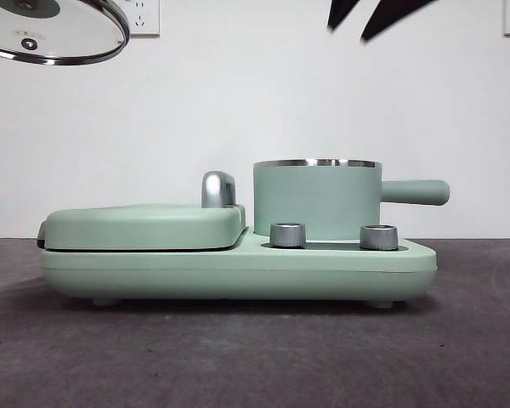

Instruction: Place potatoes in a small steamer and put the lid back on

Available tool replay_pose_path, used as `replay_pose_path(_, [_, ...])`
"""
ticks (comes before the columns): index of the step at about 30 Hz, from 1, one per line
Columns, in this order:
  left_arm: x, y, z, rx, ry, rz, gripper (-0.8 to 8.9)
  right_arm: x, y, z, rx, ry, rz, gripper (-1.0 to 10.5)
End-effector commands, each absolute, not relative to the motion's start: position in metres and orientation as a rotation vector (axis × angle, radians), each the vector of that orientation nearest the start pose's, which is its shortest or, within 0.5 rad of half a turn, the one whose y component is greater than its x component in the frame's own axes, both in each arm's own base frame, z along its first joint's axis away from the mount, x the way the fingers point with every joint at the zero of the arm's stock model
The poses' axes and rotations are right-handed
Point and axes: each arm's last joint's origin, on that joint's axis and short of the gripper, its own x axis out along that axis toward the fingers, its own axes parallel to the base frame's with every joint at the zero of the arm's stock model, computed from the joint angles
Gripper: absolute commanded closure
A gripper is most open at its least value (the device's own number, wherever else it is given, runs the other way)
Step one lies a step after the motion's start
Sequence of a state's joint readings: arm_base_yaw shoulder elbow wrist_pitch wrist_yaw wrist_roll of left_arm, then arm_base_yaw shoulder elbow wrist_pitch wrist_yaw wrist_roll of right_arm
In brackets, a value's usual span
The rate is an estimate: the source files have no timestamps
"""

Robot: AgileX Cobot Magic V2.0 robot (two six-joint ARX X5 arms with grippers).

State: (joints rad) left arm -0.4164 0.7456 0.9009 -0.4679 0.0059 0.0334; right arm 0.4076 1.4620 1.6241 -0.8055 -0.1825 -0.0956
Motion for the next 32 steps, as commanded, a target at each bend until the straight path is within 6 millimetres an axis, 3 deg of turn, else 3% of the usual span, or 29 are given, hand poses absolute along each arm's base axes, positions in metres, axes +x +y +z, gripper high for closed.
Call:
replay_pose_path(1, [0.137,-0.061,0.358,0.086,0.252,-0.427,8.00,0.258,0.119,0.405,-0.141,0.577,0.598,6.6])
replay_pose_path(11, [0.138,-0.062,0.358,0.088,0.256,-0.428,8.00,0.192,0.090,0.359,-0.080,0.468,0.588,6.6])
replay_pose_path(19, [0.147,-0.069,0.353,0.096,0.284,-0.447,8.00,0.150,0.072,0.322,-0.058,0.415,0.587,6.7])
replay_pose_path(32, [0.181,-0.114,0.348,0.086,0.197,-0.614,8.00,0.091,0.044,0.280,0.015,0.334,0.535,6.8])
